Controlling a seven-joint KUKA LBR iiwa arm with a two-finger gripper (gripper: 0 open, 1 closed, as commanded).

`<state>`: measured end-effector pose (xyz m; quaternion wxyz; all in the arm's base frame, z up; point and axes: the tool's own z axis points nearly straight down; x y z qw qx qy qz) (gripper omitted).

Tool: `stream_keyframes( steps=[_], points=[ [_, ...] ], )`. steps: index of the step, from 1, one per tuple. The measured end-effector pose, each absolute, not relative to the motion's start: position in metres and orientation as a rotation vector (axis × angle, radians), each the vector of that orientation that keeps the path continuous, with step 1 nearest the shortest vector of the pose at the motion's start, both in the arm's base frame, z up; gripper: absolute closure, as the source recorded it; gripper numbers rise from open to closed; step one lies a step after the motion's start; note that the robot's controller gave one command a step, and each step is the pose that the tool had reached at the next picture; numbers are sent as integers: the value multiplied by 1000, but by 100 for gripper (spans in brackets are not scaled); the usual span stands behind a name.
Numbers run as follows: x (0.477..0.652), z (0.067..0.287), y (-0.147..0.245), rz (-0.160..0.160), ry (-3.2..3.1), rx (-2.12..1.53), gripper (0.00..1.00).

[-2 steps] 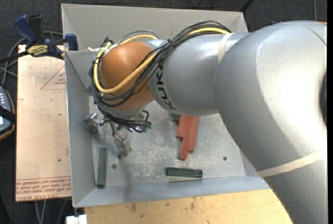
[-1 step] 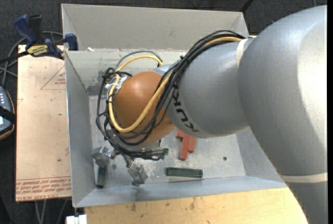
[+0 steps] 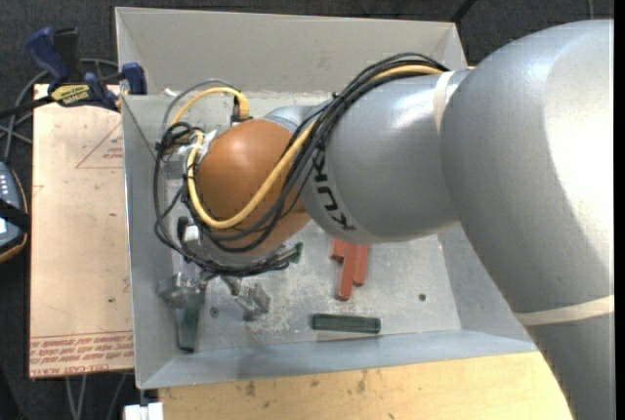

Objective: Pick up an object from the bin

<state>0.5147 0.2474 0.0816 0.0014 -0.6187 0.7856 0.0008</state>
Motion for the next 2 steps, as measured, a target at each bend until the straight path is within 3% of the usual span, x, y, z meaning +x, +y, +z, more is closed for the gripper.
stream_keyframes(
  steps=[1,2],
  points=[
    [513,71,248,-9,2441,-1985,0],
    [512,70,252,1,2435,-1983,100]
  ],
)
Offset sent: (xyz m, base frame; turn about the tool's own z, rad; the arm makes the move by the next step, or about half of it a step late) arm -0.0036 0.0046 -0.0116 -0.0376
